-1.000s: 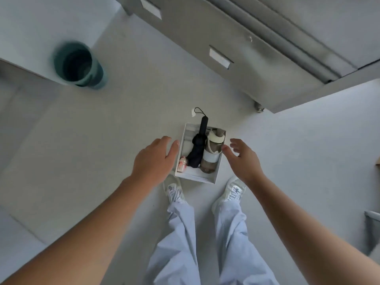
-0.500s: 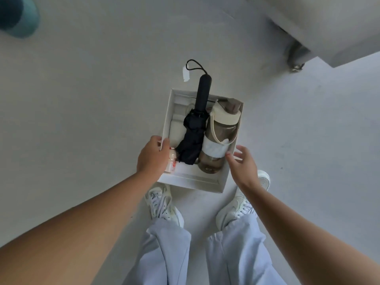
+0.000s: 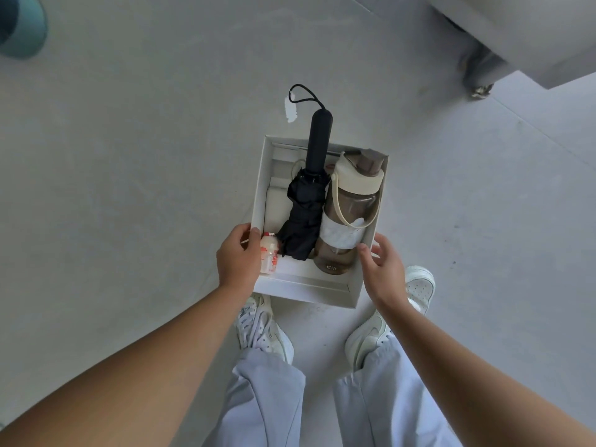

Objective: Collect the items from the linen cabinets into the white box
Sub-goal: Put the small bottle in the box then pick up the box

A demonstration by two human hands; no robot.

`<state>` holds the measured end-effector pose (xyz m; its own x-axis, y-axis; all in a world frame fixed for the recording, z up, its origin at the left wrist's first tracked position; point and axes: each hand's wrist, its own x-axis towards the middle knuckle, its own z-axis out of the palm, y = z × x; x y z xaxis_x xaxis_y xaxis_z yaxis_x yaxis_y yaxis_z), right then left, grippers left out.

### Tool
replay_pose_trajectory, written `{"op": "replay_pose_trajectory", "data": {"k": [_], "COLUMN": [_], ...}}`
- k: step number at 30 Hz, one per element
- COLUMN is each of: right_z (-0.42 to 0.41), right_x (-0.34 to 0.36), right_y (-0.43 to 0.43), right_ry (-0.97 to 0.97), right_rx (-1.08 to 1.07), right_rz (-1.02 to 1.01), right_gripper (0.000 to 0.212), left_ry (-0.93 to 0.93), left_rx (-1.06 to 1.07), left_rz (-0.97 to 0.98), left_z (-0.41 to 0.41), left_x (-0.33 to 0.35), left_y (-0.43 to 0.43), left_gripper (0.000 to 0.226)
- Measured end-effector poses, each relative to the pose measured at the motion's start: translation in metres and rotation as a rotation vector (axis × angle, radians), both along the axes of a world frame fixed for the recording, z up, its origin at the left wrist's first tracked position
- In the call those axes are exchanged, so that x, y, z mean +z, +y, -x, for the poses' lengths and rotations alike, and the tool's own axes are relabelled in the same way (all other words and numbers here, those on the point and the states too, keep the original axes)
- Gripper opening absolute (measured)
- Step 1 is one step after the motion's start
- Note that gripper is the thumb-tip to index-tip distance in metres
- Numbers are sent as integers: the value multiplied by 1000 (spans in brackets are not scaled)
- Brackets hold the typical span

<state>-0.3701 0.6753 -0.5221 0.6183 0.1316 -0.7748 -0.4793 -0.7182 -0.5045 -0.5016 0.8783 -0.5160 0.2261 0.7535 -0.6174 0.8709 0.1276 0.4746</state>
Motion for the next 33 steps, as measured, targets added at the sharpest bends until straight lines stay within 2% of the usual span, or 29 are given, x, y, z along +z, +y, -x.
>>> {"op": "replay_pose_trajectory", "data": {"k": [3, 7, 9, 17, 20, 25, 29, 33], "right_z": [1, 4, 4, 0, -3, -11, -10, -14], "right_x": [-2, -1, 0, 0, 2, 18, 57, 126], "right_y": [-2, 0, 1, 0, -3, -9, -9, -3], "right_ry": [-28, -44, -59, -128, -150, -173, -178, -204], "right_rx": [3, 19, 30, 80, 97, 112, 125, 135], "right_rz": [2, 7, 18, 17, 40, 45, 28, 6], "right_gripper": [17, 46, 50, 34, 32, 29, 32, 31], "left_ry": [-32, -47, -49, -83, -66, -63, -73, -103], "left_rx": [41, 37, 11, -145, -156, -178, -157, -149], "left_rz": [-10, 27, 26, -35, -41, -67, -80, -103], "left_z": [2, 5, 7, 12, 14, 20, 26, 24], "left_x": [-1, -3, -3, -3, 2, 19, 55, 122], "left_y": [-1, 2, 3, 11, 7, -2, -7, 2], "left_gripper": [19, 22, 25, 24, 32, 31, 30, 29]}}
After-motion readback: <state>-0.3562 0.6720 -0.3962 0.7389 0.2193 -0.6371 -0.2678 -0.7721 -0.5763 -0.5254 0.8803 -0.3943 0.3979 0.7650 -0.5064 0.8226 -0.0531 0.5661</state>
